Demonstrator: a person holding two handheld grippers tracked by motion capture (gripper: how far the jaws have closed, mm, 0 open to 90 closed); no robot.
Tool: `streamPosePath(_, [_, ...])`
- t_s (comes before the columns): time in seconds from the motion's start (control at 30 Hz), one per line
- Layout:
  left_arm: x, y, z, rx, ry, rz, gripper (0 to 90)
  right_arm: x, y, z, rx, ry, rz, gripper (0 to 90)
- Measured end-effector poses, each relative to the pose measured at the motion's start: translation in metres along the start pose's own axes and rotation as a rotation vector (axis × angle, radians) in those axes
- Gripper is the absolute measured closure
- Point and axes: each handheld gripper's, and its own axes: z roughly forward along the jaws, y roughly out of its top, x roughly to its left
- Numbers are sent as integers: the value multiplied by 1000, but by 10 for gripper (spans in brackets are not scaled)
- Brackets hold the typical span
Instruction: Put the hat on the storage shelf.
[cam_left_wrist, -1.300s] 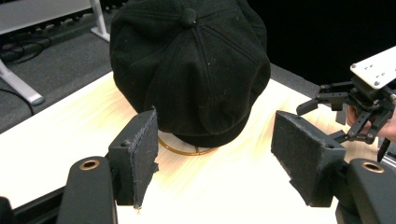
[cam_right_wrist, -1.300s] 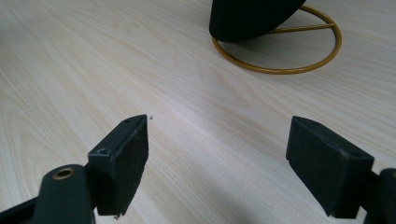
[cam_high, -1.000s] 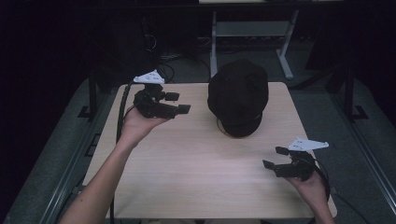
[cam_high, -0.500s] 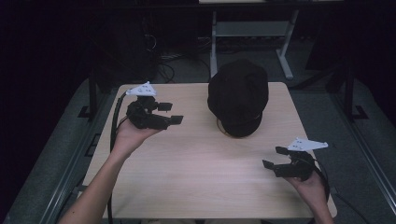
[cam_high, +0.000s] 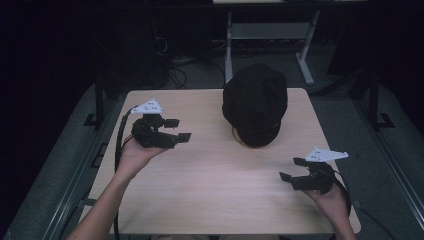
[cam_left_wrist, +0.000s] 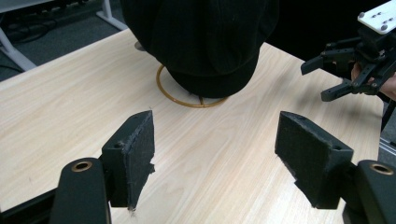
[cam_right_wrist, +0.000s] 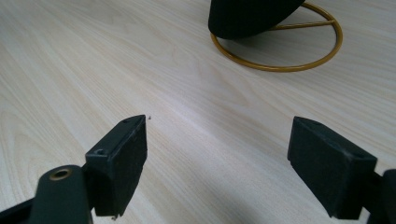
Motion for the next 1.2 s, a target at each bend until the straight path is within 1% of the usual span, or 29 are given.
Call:
streamPosePath(0.13, [0,-7,-1,4,4,-2,282,0,0,0,1,-2,-7,197])
streamPosePath(0.4, [0,-23,-2,3,7,-15,282,1,0,1,7,-3,-5,196])
streamPosePath(0.47, [1,-28,-2,2,6,-23,280,1,0,1,9,-3,-5,196])
streamPosePath(0.5, [1,-30,-2,3,7,-21,280,1,0,1,8,-3,-4,196])
streamPosePath(0.7, [2,-43,-2,-1,20,-34,279,2,0,1,11,-2,-5,196])
streamPosePath(0.77, [1,-47,-1,-3,22,-35,277,2,0,2,12,0,-5,196])
streamPosePath(0.87, [1,-53,0,7,27,-30,274,2,0,2,12,1,-13,196])
streamPosePath(0.93, [0,-57,1,9,28,-38,274,2,0,2,13,2,-11,196])
streamPosePath(1.03, [0,-63,2,13,25,-38,273,2,0,2,10,2,-12,196])
streamPosePath(1.2, [-2,-72,3,6,28,-36,268,2,0,2,13,3,-12,196])
